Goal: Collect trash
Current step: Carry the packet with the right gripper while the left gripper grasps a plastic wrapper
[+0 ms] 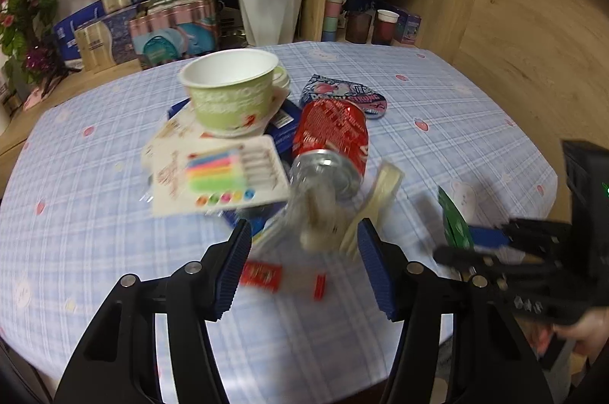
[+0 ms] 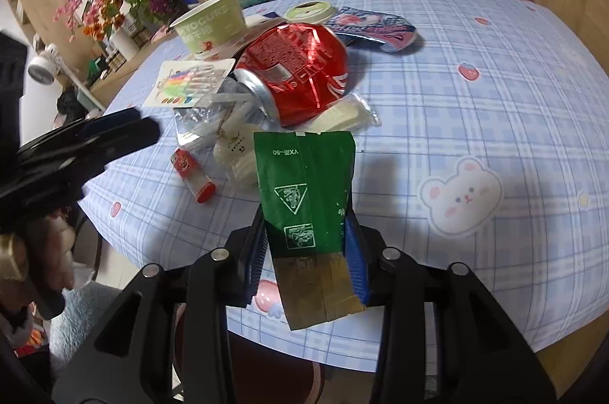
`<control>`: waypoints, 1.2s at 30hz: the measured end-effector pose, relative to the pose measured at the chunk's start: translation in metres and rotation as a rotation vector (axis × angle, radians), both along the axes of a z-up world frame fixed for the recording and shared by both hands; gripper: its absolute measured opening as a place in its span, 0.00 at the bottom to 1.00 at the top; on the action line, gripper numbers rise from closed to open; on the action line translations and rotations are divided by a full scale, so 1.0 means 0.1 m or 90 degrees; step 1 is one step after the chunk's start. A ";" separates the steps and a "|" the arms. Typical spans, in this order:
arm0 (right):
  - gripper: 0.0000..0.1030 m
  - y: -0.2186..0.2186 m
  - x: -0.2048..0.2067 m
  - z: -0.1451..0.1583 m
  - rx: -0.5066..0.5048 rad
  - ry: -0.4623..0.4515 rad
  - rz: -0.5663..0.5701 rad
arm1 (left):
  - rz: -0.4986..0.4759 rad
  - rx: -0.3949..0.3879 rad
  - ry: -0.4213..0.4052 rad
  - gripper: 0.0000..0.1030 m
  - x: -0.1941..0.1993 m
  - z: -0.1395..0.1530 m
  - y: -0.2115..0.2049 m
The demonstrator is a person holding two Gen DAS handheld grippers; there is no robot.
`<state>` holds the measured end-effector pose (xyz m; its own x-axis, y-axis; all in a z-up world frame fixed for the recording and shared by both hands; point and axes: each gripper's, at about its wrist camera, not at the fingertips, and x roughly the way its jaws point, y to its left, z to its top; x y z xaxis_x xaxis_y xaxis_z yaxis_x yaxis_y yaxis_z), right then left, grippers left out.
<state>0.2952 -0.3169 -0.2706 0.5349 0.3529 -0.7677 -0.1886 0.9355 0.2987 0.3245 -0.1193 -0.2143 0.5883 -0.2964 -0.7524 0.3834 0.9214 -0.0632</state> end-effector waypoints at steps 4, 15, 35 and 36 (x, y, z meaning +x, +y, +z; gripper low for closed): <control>0.38 -0.04 -0.03 -0.01 -0.002 -0.002 -0.005 | 0.001 0.007 0.019 0.50 0.17 -0.08 -0.13; 0.38 -0.11 -0.10 -0.02 0.000 -0.002 -0.018 | -0.007 0.070 0.015 0.21 0.33 -0.27 -0.31; 0.38 -0.03 -0.47 0.30 0.005 -0.034 -0.022 | 0.005 -0.059 -0.041 0.09 -0.47 0.54 0.23; 0.38 -0.01 -0.51 0.33 0.005 -0.036 -0.020 | 0.005 -0.060 -0.045 0.09 -0.53 0.57 0.25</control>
<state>0.2440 -0.3182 -0.2380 0.5884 0.3407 -0.7333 -0.1755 0.9391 0.2955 0.2712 -0.0940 -0.1570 0.6418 -0.3584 -0.6780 0.3824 0.9159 -0.1222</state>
